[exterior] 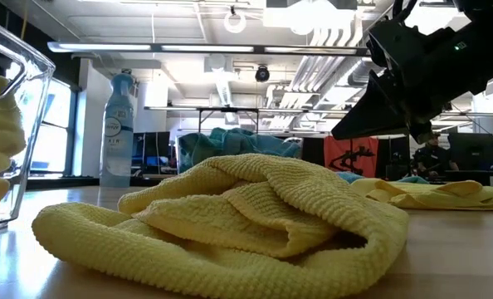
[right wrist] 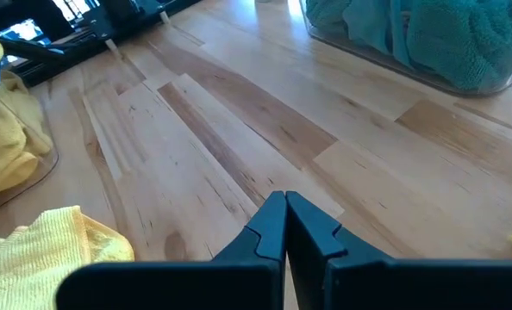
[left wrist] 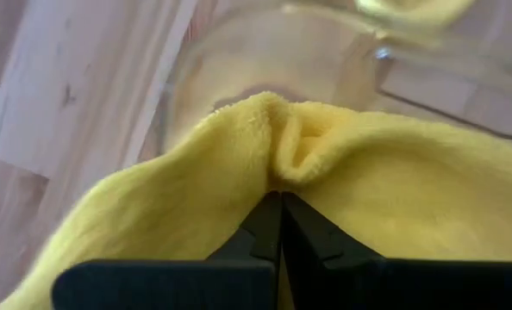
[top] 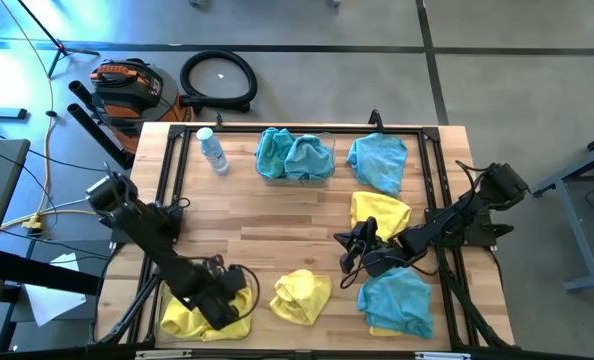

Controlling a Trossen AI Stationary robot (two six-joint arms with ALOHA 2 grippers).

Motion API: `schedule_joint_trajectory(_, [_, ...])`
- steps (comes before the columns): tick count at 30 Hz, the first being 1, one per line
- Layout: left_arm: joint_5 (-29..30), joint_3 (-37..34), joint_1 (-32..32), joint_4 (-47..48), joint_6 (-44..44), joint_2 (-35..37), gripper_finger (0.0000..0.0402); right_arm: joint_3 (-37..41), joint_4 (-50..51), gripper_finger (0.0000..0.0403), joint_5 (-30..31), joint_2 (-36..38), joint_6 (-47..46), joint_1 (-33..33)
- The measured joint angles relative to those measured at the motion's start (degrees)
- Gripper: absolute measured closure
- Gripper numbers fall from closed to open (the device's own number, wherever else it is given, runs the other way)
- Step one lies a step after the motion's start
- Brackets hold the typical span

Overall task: Sort microfiber towel by color & place in baskets
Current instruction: Put the yellow microfiber towel into the bottom transparent bin

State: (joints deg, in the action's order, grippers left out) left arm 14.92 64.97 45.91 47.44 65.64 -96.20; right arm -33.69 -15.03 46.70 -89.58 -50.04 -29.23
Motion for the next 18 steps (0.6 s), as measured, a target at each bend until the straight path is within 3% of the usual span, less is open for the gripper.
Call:
schedule_joint_trajectory(7, [3.03,1.98,1.46,5.48,5.49,5.97,0.0401,0.0,0.04,0.0402,-0.02,0.0,0.58,0.0])
schedule_joint_trajectory(13, [6.55,10.9,5.85,16.35,14.0,4.34,0.0401,0.0,0.15,0.0402,-0.54,-0.02,0.61,0.0])
schedule_joint_trajectory(18, [4.62,11.77,8.89,18.83,23.69,1.17,0.0401,0.0,0.16,0.0402,-0.97,-0.02,0.61,0.0])
